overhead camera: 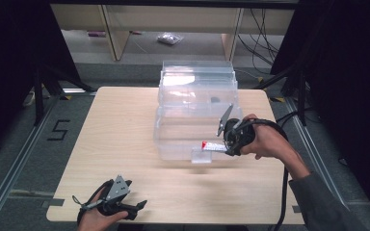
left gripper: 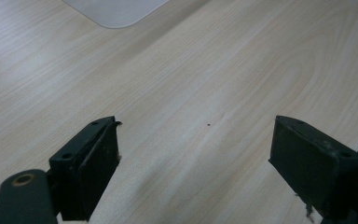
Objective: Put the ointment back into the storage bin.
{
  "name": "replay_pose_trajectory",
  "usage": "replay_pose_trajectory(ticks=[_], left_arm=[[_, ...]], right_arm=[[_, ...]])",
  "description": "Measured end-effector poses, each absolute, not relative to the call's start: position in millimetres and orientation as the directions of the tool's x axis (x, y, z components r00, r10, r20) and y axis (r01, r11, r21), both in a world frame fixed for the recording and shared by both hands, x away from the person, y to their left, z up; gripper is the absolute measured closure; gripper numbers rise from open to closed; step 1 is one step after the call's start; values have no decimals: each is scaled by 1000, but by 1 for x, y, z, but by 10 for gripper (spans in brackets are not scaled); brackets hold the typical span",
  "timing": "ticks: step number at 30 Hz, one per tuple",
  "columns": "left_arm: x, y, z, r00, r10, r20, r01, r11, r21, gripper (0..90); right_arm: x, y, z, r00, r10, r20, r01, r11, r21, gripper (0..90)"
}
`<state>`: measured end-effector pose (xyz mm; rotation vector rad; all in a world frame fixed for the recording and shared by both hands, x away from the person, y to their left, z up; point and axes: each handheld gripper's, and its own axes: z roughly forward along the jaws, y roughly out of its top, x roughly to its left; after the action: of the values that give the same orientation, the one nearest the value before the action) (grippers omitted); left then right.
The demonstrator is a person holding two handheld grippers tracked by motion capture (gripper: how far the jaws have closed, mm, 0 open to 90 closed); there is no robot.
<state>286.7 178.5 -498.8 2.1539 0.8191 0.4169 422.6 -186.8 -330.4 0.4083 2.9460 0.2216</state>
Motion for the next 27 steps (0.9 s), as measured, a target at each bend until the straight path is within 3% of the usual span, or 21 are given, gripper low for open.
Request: replay_pose_trajectory(ticks=[11,27], left_arm=[[287,178,-499,740,672,25,418,-489,765,151],[287,178,-499,742,670,26,417,-491,765,151]], right_arm=[[455,-194,-324,-923,360,-136,340,928,154,710],[498,-193,-349,-923,369,-110,357,927,118,710]])
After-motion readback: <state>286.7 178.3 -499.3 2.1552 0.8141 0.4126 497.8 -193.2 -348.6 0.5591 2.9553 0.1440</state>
